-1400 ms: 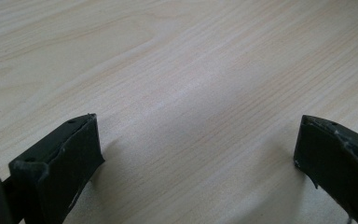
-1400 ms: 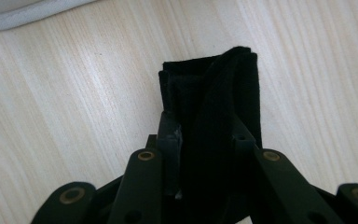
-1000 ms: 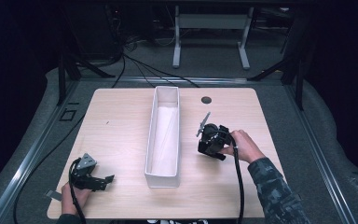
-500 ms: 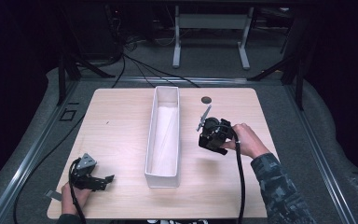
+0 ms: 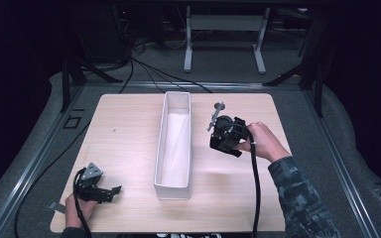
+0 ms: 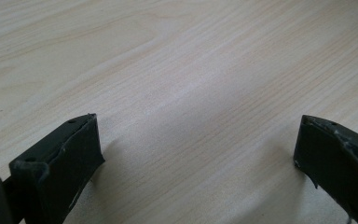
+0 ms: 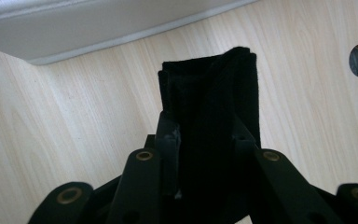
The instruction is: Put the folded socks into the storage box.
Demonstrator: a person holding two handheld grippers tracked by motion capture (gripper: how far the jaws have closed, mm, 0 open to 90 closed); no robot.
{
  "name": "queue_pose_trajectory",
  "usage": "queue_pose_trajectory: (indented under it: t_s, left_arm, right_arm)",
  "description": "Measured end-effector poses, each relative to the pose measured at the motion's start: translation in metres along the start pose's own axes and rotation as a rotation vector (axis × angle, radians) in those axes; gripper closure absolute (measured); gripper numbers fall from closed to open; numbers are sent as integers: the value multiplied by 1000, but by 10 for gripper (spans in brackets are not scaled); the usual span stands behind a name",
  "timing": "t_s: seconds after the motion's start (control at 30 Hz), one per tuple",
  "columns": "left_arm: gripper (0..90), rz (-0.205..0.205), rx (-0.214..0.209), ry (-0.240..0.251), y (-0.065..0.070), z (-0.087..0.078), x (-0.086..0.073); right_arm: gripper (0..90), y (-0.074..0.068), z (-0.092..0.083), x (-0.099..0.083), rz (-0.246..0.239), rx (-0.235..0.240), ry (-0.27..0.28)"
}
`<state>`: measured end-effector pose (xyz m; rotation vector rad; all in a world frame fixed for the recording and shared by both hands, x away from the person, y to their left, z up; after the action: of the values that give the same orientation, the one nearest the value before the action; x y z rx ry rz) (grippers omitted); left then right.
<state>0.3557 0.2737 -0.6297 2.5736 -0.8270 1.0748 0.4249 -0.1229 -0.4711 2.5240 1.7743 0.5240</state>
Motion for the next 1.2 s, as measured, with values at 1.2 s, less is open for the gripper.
queue_pose_trajectory:
  t_s: [1.2]
  left_arm:
    - [8,-1,-2,0,0,0,0]
  right_arm:
    - [720,-3,-26,58,-64,-15,28]
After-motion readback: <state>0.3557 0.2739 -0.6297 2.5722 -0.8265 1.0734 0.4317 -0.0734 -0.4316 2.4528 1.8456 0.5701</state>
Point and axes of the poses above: each handheld gripper's, and its own axes: z roughly forward along the jaws, x roughly out of its top, y roughly to its right, the point moved 8 cm from there along z, roughly forward along the jaws
